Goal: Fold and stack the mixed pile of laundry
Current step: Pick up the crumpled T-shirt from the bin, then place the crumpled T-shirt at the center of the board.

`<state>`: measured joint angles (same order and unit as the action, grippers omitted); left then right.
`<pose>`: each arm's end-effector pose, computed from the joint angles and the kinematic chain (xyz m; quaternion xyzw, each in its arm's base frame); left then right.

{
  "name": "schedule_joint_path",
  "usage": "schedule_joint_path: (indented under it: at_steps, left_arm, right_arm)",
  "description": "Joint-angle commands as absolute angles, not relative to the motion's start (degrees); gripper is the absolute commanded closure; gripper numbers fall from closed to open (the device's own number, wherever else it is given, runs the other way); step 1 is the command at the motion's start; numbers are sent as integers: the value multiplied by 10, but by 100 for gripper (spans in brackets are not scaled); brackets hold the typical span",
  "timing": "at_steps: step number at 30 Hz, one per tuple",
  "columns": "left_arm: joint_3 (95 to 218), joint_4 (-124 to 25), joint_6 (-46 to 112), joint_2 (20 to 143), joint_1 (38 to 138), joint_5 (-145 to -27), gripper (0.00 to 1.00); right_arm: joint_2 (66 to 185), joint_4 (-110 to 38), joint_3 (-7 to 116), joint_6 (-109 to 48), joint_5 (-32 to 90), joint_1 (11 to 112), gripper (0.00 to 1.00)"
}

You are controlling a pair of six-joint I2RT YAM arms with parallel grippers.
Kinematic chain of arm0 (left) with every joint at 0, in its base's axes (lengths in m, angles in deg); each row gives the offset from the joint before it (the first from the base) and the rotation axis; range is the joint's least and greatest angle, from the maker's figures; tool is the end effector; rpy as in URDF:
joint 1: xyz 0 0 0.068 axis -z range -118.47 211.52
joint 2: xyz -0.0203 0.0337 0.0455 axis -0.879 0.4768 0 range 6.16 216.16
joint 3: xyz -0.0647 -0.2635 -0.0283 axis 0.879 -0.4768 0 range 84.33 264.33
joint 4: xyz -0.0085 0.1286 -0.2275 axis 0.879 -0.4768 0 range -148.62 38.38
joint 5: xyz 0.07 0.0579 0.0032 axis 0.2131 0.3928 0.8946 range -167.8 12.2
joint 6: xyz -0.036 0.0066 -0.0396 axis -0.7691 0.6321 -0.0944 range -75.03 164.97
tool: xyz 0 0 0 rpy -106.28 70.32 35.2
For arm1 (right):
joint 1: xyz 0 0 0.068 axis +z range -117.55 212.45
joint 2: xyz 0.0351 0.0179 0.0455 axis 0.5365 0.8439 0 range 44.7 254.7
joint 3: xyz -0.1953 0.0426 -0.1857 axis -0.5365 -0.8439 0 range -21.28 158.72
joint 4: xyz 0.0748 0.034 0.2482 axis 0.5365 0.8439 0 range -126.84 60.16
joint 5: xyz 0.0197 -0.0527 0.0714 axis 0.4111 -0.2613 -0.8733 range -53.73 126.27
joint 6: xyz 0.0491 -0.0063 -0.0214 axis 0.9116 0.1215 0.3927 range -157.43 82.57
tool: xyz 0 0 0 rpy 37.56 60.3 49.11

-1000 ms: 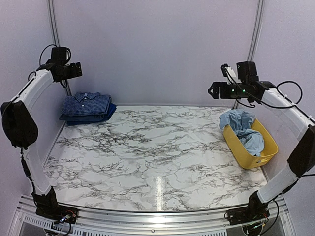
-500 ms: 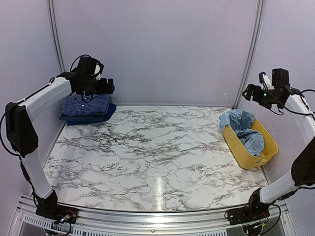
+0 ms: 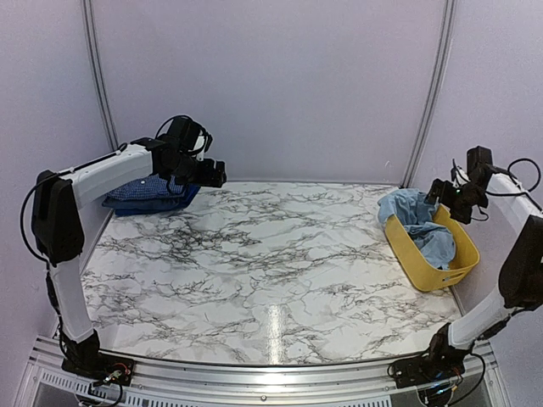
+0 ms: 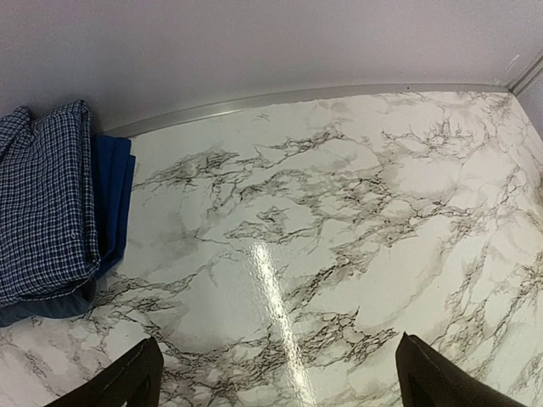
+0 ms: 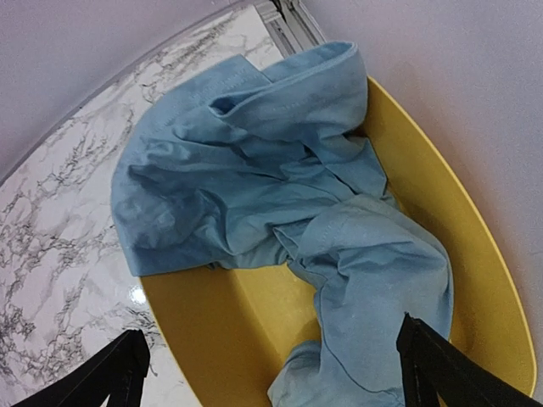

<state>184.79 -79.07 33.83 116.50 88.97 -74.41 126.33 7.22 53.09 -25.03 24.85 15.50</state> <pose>0.4008 -0.2058 0.3117 0.1141 0.8886 -0.1215 0.4273 0.2892 -0.0808 0.3183 0.2060 0.9166 0.0808 0.3331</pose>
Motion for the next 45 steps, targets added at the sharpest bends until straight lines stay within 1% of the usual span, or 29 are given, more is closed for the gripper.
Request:
schedule_joint_path:
  at_steps: [1, 6, 9, 10, 11, 13, 14, 16, 17, 18, 20, 23, 26, 30, 34, 36, 39, 42, 44, 45]
  left_arm:
    - [1838, -783, 346, 1179, 889, -752, 1]
    - [1820, -777, 354, 1186, 889, -746, 1]
    - [1815, -774, 357, 1191, 889, -744, 1]
    - [1815, -774, 358, 1191, 890, -738, 1]
    - [1816, -774, 359, 1193, 889, -731, 1]
    - [1826, -775, 360, 1198, 888, -725, 1]
    - [1832, -776, 360, 1200, 888, -725, 1]
    - [1846, -778, 361, 1200, 888, -720, 1]
    - [1853, -781, 361, 1199, 888, -714, 1]
    - [1861, -785, 359, 1197, 887, -706, 1]
    - [1874, -789, 354, 1192, 886, -697, 1]
    - [1885, -789, 337, 1179, 883, -697, 1]
    - [1881, -789, 321, 1162, 883, -692, 1]
    - [1861, -788, 299, 1131, 882, -683, 1]
    - [1839, -789, 291, 1089, 882, -661, 1]
    - [1827, -789, 282, 1065, 880, -652, 1]
    - [1806, -790, 269, 1025, 879, -643, 1]
    - [1779, -792, 259, 986, 878, -630, 1]
    - [1757, -793, 254, 957, 878, -618, 1]
    - [1747, -797, 251, 944, 875, -612, 1]
  right_arm:
    - [1314, 88, 520, -239, 293, 148, 2]
    - [1374, 82, 518, -242, 349, 148, 4]
    - [1417, 84, 510, -245, 408, 148, 9]
    - [1432, 86, 509, -245, 424, 148, 13]
    - [1444, 88, 510, -245, 436, 148, 19]
    - [1454, 89, 519, -246, 430, 148, 39]
    - [1453, 89, 528, -245, 419, 148, 51]
    - [1440, 95, 564, -241, 398, 148, 79]
    - [1434, 101, 588, -241, 387, 148, 91]
    - [1426, 107, 614, -241, 378, 148, 100]
    - [1406, 116, 674, -241, 369, 150, 100]
    - [1366, 87, 758, -248, 296, 154, 100]
    - [1360, 67, 856, -253, 210, 169, 100]
    - [1396, 63, 998, -249, 115, 237, 100]
    - [1420, 24, 1098, -221, 45, 342, 100]
    - [1424, -9, 1115, -204, 12, 402, 100]
    - [1423, -64, 1115, -170, -50, 457, 100]
    - [1419, -93, 1101, -152, -105, 486, 100]
    - [1410, -74, 1076, -167, -96, 480, 100]
    - [1406, -45, 1061, -188, -67, 472, 93]
